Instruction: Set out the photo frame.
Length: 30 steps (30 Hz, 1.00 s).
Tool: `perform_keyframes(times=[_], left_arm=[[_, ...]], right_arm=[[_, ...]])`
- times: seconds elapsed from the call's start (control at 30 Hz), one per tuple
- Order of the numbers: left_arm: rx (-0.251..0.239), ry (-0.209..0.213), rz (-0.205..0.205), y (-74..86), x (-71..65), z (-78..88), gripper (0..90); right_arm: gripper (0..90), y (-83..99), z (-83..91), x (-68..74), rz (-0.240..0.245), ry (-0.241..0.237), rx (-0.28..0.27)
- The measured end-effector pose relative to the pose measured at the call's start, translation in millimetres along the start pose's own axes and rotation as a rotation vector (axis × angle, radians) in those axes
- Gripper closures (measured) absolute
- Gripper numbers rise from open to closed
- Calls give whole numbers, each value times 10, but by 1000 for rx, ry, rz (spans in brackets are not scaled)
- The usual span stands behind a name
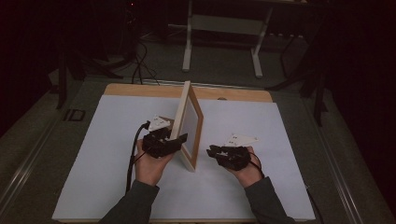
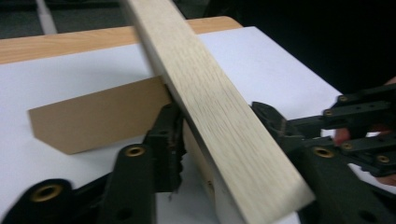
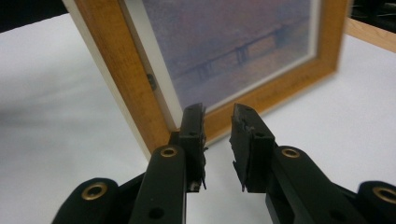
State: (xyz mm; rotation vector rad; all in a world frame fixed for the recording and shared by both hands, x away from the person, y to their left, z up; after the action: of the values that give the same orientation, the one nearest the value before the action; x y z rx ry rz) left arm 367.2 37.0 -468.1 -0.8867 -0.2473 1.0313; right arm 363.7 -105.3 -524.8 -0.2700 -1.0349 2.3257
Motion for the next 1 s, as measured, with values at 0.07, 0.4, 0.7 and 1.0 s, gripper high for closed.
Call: perform_keyframes(times=[0.07, 0.4, 0.7, 1.0], left_arm=[[2, 6, 12, 2, 39, -9, 624], [4, -17, 9, -9, 101, 1, 645], [0, -16, 25, -24, 246, 33, 688], [-3, 20, 25, -34, 320, 37, 701]], right_arm=[[743, 1, 4, -10, -1, 1, -2], [743, -7, 59, -56, -14, 10, -13], [743, -6, 70, -83, -19, 14, -17], [745, -8, 92, -104, -22, 21, -20]])
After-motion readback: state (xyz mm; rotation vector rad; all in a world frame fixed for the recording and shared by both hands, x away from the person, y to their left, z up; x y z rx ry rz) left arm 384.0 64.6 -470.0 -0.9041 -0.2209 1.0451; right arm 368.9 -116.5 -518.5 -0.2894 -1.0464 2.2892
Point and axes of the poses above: each handheld gripper's, and its own axes: z roughly backward along the jaws, y roughly out of its underside, x roughly to its left, the point moved 10 cm from there along -z, roughly forward along the jaws, and after that the axes turned 10 degrees about x, right-handed, at the moved point
